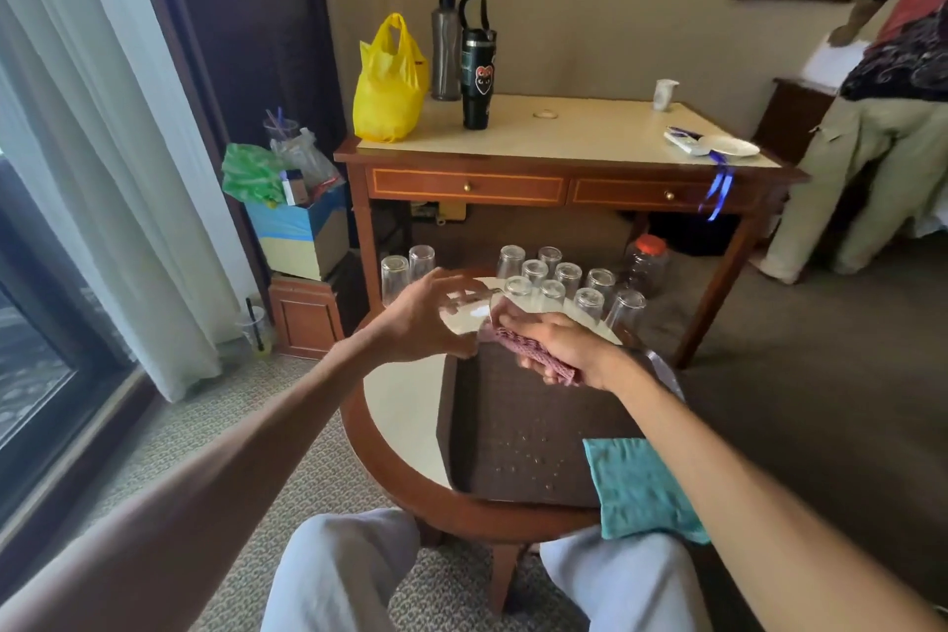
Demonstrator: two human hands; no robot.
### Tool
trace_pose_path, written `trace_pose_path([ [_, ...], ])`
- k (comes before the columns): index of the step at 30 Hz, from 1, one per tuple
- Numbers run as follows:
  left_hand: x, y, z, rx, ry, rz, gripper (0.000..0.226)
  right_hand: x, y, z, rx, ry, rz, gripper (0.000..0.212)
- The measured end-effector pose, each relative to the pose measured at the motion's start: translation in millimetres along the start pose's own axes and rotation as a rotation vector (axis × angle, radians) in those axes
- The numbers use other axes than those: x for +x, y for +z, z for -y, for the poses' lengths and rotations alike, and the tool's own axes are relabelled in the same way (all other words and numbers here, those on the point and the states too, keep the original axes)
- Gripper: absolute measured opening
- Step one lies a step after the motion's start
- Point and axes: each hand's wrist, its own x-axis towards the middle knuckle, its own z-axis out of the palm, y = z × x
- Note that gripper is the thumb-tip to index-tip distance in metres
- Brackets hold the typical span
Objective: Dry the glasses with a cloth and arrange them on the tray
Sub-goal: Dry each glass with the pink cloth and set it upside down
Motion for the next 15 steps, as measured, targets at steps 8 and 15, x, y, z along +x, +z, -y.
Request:
trace_pose_path([
  [8,12,6,-34,-0.034,0.087,0.107,0.072,-23,-17,11,-0.071,-0.027,-0.006,0.017],
  [15,11,-5,-37,-0.620,-0.260,0.257,0.087,-15,-29,9,-0.140,-0.124,-0.170,0.006],
])
